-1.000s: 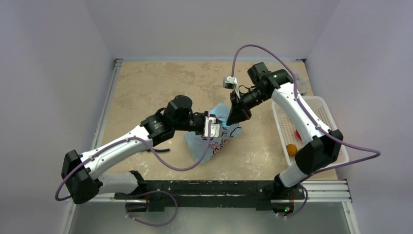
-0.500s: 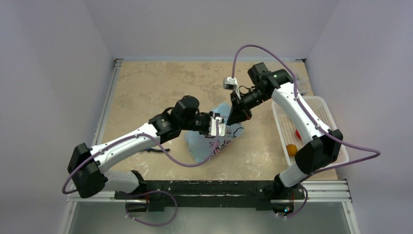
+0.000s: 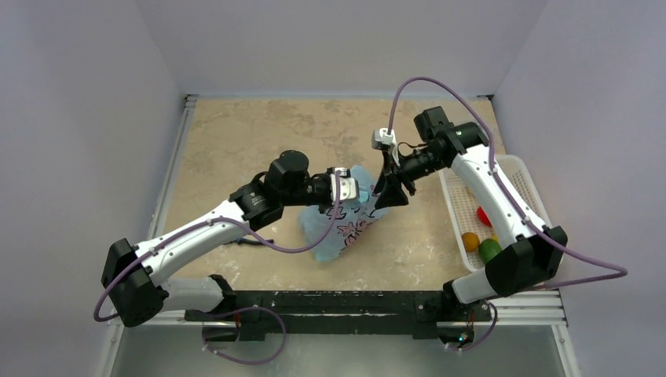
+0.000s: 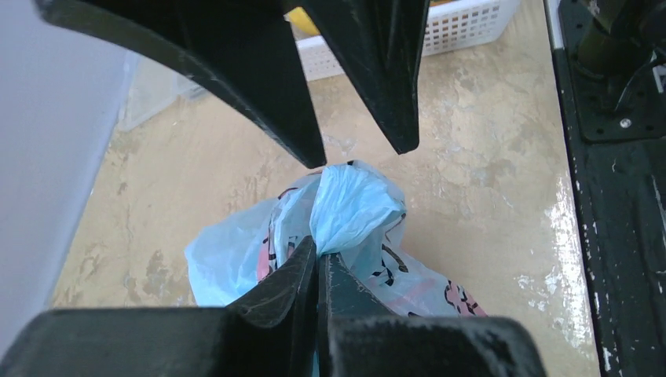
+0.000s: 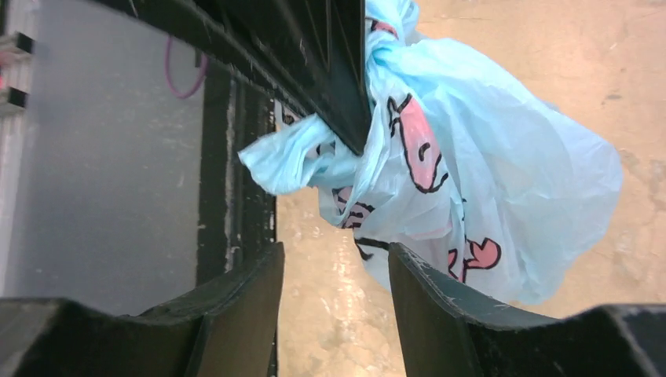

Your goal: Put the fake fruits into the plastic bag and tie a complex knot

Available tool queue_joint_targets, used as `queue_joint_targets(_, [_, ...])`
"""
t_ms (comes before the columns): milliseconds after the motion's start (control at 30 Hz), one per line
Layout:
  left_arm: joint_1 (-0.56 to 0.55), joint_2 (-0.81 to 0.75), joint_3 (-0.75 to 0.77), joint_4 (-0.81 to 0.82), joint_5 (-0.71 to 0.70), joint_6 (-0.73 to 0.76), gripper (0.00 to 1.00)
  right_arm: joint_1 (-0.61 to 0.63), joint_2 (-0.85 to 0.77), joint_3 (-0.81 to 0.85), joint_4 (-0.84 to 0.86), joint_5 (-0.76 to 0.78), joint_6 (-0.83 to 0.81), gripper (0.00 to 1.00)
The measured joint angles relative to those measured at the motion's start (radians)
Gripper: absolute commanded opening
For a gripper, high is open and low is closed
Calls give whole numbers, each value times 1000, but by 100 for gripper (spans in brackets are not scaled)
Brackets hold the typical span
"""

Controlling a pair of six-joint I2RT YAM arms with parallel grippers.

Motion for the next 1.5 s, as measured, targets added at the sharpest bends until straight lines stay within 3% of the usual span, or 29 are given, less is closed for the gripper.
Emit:
queue_joint_targets(167, [12,-19,-1,27,25,-72,0,-2,-79,-88,121,48,0,39])
queue_joint_targets(400, [14,-27,-26,54,44,-110,0,-2,-78,-210,409,63,146,2])
queue_joint_targets(833, [30,-37,-43,110,43,-129,0,114,-78,-499,752,97,348,0])
queue_joint_targets(867, [33,-43,-52,113,44,-133,0,115,-78,-510,770,100,361,3])
queue_joint_targets(933, [34,-54,-68,114,44,-139,0,113,-78,-528,804,107,378,30])
queue_joint_targets(1000, [37,-64,-81,114,45,-140,0,100,-79,-530,813,117,383,50])
queue_joint_targets(1133, [46,-76,-87,111,53,-138,0,13,-129,-499,732,126,322,64])
queue_joint_targets(1267, [55,-78,-87,109,71,-129,0,-65,-237,-356,579,154,216,77])
queue_joint_targets(1500, [59,-77,-87,98,103,-114,0,-8,-388,-245,471,141,154,84])
